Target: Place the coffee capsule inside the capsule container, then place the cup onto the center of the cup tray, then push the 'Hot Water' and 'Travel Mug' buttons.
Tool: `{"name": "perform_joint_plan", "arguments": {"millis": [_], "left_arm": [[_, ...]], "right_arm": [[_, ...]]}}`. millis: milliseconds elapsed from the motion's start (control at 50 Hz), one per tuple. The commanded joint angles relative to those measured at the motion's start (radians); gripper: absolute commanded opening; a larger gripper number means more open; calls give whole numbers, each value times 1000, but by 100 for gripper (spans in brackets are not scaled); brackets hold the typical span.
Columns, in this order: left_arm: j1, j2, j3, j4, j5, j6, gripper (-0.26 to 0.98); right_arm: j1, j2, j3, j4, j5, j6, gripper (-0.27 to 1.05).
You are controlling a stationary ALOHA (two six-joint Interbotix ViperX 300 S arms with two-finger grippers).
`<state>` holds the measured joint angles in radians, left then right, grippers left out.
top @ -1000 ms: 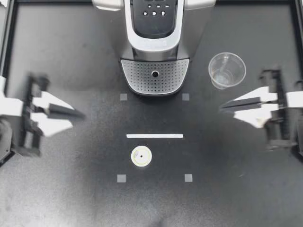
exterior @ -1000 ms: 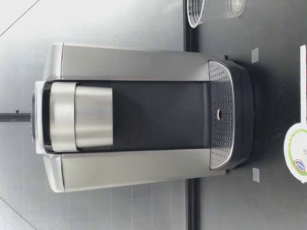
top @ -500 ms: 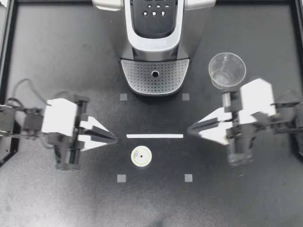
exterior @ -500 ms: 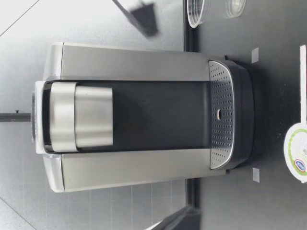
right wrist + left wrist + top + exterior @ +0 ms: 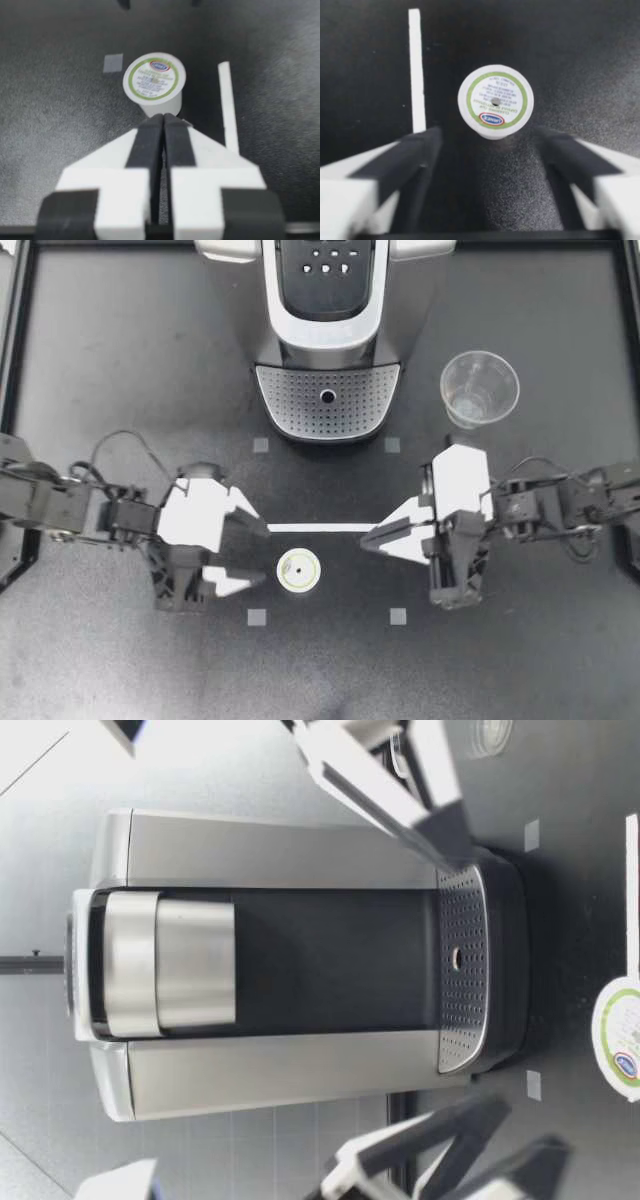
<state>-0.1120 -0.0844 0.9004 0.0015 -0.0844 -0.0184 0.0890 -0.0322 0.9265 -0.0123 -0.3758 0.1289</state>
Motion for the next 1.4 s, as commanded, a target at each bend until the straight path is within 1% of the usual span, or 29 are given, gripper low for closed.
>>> {"name": "perform_joint_plan", "arguments": {"millis": [0,240,460,760,1000,1380], "left_arm": [[-6,14,-32,0,-5,3,80],[-20,78,-63,0,-5,9,80],[-21,110,-69,0,-9,6,80],[-21,144,-87,0,-9,14,79],[-21,178,-124,2,-9,18,79],[-21,193,-143,5,-11,34,79]], "right_arm": [[14,18,-37,-2,-5,-2,14],[25,103,-89,-2,-5,-2,14],[32,153,-132,-9,2,-3,14],[32,186,-166,-11,37,-5,14],[32,204,-189,-11,71,-6,14],[32,239,-222,-14,80,-6,14]]}}
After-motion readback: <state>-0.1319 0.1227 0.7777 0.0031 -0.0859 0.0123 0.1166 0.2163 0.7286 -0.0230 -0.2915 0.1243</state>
